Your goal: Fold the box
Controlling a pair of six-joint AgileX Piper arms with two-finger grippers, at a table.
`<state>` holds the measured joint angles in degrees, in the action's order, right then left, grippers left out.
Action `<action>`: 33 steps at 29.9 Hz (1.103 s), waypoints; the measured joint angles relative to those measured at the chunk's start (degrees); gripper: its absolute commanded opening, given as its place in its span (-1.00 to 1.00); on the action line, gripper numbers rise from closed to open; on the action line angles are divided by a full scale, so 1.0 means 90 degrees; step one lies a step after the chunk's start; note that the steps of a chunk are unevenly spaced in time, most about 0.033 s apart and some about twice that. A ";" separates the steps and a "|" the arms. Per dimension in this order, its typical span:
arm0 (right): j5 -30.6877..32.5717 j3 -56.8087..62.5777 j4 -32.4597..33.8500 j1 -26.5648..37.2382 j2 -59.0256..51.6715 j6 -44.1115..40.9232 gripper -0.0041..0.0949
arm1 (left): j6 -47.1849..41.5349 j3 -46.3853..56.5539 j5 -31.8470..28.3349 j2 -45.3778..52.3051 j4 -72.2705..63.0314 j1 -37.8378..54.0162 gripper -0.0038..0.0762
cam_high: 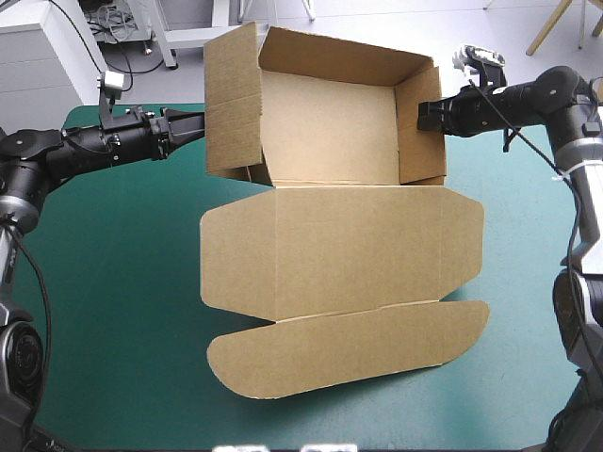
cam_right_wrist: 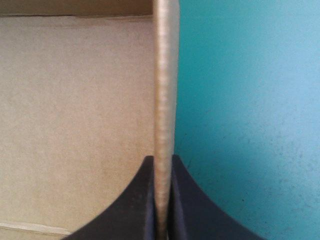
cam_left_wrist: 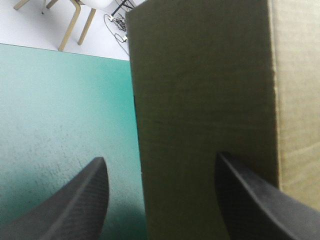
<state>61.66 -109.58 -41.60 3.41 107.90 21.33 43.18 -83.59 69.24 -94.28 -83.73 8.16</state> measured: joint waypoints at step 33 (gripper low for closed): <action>-0.0219 -0.0008 0.0929 -0.0442 0.0004 -0.0650 -0.91 | -0.1149 -0.1580 -0.0456 0.0000 0.1601 -0.1273 0.19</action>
<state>59.69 -109.65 -33.23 -0.57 107.94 15.48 32.84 -97.81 65.14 -94.28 -69.32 -3.30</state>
